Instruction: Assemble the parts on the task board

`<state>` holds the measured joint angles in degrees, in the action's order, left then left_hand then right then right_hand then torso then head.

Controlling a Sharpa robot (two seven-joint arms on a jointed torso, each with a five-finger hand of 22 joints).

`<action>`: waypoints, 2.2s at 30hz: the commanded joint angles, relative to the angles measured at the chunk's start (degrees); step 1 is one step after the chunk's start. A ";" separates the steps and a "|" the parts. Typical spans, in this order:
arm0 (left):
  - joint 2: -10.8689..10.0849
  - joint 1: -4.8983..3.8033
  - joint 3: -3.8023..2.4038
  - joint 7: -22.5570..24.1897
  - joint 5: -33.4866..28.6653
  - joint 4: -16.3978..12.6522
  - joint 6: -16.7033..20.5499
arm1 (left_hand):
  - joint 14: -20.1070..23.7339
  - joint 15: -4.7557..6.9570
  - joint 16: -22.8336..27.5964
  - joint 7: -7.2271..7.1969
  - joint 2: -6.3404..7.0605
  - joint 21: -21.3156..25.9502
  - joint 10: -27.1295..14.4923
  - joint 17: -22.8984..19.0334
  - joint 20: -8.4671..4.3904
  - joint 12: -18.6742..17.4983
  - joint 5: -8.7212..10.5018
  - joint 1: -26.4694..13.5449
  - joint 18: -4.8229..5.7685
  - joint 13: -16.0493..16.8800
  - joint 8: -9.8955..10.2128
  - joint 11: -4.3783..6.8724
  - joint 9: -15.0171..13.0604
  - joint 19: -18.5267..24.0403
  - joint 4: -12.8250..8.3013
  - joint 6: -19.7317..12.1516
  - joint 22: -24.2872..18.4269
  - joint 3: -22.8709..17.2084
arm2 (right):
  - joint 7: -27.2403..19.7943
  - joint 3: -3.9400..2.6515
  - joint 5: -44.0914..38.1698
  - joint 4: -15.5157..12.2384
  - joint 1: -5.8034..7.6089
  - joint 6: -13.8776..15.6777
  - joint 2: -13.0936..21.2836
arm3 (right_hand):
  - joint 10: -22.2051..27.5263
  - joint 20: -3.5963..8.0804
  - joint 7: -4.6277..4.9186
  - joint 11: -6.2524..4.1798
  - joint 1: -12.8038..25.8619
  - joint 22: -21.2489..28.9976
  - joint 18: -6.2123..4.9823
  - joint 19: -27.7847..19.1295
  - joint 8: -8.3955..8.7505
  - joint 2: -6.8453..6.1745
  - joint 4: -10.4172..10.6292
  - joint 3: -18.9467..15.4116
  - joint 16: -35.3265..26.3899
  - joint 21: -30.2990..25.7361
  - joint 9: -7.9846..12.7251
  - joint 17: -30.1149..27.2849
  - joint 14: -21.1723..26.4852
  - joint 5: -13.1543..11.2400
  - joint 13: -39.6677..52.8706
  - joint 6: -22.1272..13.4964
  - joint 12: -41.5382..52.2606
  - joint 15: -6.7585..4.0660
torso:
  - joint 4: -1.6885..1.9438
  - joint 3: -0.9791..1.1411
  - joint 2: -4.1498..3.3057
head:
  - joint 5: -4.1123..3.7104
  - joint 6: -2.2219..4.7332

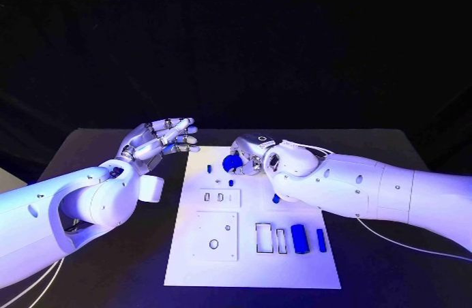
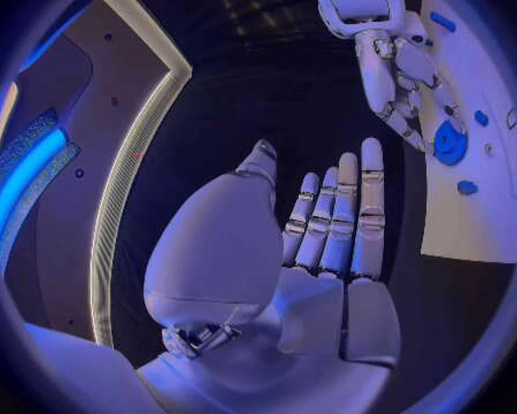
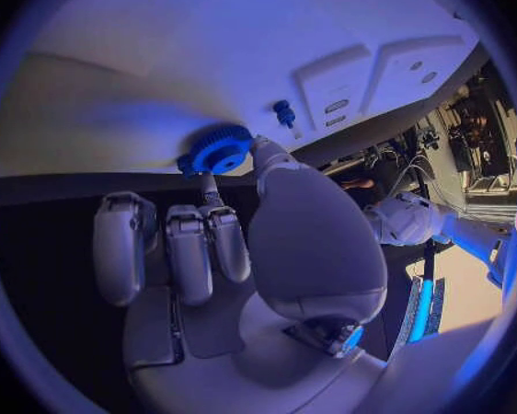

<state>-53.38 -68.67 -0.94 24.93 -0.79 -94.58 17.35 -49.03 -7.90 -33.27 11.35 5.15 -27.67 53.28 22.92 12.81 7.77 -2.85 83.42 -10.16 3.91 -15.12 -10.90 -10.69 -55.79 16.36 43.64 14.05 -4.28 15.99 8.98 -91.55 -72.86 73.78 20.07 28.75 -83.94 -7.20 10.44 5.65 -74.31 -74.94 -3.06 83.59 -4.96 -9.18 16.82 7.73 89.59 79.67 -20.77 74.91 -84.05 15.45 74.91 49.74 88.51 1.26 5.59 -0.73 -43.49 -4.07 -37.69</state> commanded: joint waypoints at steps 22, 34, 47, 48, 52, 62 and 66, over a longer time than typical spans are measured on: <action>-0.02 -0.04 -0.04 0.32 0.11 0.10 -0.83 | 0.35 0.15 -0.18 2.75 -0.25 -0.07 -0.21 0.06 -0.19 -0.40 0.02 0.12 0.03 -0.06 0.17 -0.13 0.09 0.39 -0.02 -0.43 0.05 0.38 | -2.67 0.00 3.36 -4.37 -0.05 3.65 5.43 | -5.10 0.41 -0.67 -0.63 3.68 -5.91 0.35 0.61 -0.91 2.21 -0.79 3.86 0.41 0.34 -0.45 15.09 -5.95 3.41 14.02 2.09 0.64 -0.41 | -0.01 0.02 0.00 | 0.10 0.23; -0.23 -0.04 -0.03 0.44 0.10 0.52 -0.98 | 0.49 0.13 -0.37 2.77 -0.28 -0.23 -0.26 0.13 -0.18 -0.44 0.02 0.14 0.03 -0.07 0.17 -0.14 0.10 0.52 -0.01 -0.48 0.15 0.45 | -12.53 -0.47 19.59 -12.59 1.94 2.48 19.92 | -4.40 0.49 -0.58 -0.58 -1.72 -4.68 -0.05 -0.36 -0.65 -0.86 -3.21 8.00 0.18 -1.49 -0.46 14.09 -5.72 -1.24 13.28 2.25 0.01 -0.43 | -1.14 0.25 0.39 | -0.08 0.99; -0.03 0.02 -0.01 0.48 0.10 0.72 -1.29 | 0.49 0.13 -0.37 2.77 -0.28 -0.23 -0.26 0.13 -0.18 -0.44 0.02 0.14 0.03 -0.07 0.17 -0.14 0.10 0.52 -0.01 -0.48 0.15 0.45 | -19.33 -0.21 24.73 -9.18 2.28 -1.80 27.92 | -4.71 0.51 -0.59 -0.58 -5.82 -4.54 -0.13 -0.59 -0.67 -3.23 -6.48 9.09 0.03 -1.97 -0.51 13.53 -5.59 -1.49 13.63 2.33 0.28 -0.49 | -1.87 0.87 0.41 | -0.71 1.02; -0.02 0.02 -0.01 0.48 0.10 0.74 -1.31 | 0.49 0.13 -0.37 2.77 -0.28 -0.23 -0.26 0.13 -0.18 -0.44 0.02 0.14 0.03 -0.07 0.17 -0.14 0.10 0.52 -0.01 -0.48 0.15 0.45 | -19.48 -0.17 24.63 -8.88 2.17 -1.89 27.99 | -4.76 0.52 -0.62 -0.59 -6.00 -4.61 -0.11 -0.54 -0.65 -3.35 -6.64 9.11 0.06 -1.89 -0.50 13.63 -5.62 -1.41 13.68 2.29 0.32 -0.51 | -1.88 0.85 0.41 | -0.75 0.96; 0.04 0.04 0.00 0.49 0.10 0.87 -1.38 | 0.49 0.13 -0.37 2.77 -0.28 -0.23 -0.26 0.13 -0.18 -0.44 0.02 0.14 0.03 -0.07 0.17 -0.14 0.10 0.52 -0.01 -0.48 0.15 0.45 | -19.89 -0.09 24.37 -7.69 1.56 -2.09 27.92 | -4.80 0.53 -0.63 -0.61 -6.17 -4.69 -0.09 -0.50 -0.61 -3.46 -6.79 9.13 0.08 -1.82 -0.49 13.71 -5.63 -1.36 13.72 2.22 0.36 -0.53 | -1.77 0.80 0.39 | -0.72 0.80; 0.07 0.10 0.01 0.51 0.10 1.20 -1.44 | 0.56 0.12 -0.47 2.80 -0.24 -0.32 -0.29 0.17 -0.17 -0.46 0.02 0.16 0.03 -0.07 0.18 -0.16 0.10 0.59 -0.02 -0.51 0.20 0.50 | -20.50 -0.02 24.13 -5.61 0.32 -2.37 27.00 | -4.95 0.57 -0.66 -0.64 -6.77 -4.86 -0.05 -0.38 -0.59 -3.51 -7.27 9.39 0.11 -1.66 -0.48 13.84 -5.67 -1.06 13.89 2.19 0.49 -0.57 | -1.59 0.57 0.45 | -0.64 0.43; 0.01 0.10 0.01 0.50 0.10 1.20 -1.42 | 0.56 0.12 -0.47 2.80 -0.24 -0.32 -0.29 0.17 -0.17 -0.46 0.02 0.16 0.03 -0.07 0.18 -0.16 0.10 0.59 -0.02 -0.51 0.20 0.50 | -20.59 -0.02 23.95 -5.22 -0.07 -2.42 26.47 | -5.07 0.61 -0.71 -0.67 -7.01 -4.97 -0.03 -0.32 -0.69 -3.44 -7.48 9.59 0.13 -1.56 -0.52 13.95 -5.69 -0.90 14.01 2.41 0.59 -0.63 | -1.74 0.59 0.44 | -0.42 0.54</action>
<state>-53.44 -68.56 -0.89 24.91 -0.79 -93.31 17.02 -48.83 -7.69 -33.54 11.35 5.15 -27.67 53.28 23.04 12.60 7.53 -2.85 83.42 -10.16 3.92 -15.12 -10.90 -10.66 -55.58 16.20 43.64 14.21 -4.11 -3.27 8.95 -67.46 -78.15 73.85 18.80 55.38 -83.94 -6.77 9.76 5.23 -80.69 -74.91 -3.07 82.97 -5.75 -12.68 9.70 17.40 89.81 77.78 -21.24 74.92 -83.82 14.22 74.94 52.06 88.90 1.01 3.96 -0.10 -43.04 -4.66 -37.28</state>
